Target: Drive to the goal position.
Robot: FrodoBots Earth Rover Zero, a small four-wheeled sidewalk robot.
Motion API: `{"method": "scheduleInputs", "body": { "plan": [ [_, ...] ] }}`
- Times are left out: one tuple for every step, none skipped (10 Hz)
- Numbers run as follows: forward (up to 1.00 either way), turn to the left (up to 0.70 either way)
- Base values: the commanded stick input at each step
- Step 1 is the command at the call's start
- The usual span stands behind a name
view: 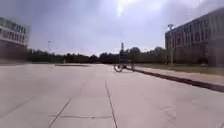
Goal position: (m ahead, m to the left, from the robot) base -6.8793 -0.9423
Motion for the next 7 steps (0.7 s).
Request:
{"method": "scheduleInputs", "body": {
  "plan": [
    [0.0,1.0],
    [0.0,1.0],
    [0.0,1.0],
    [0.0,0.56],
    [0.0,0.03],
    [0.0,0.0],
    [0.0,0.0]
  ]
}}
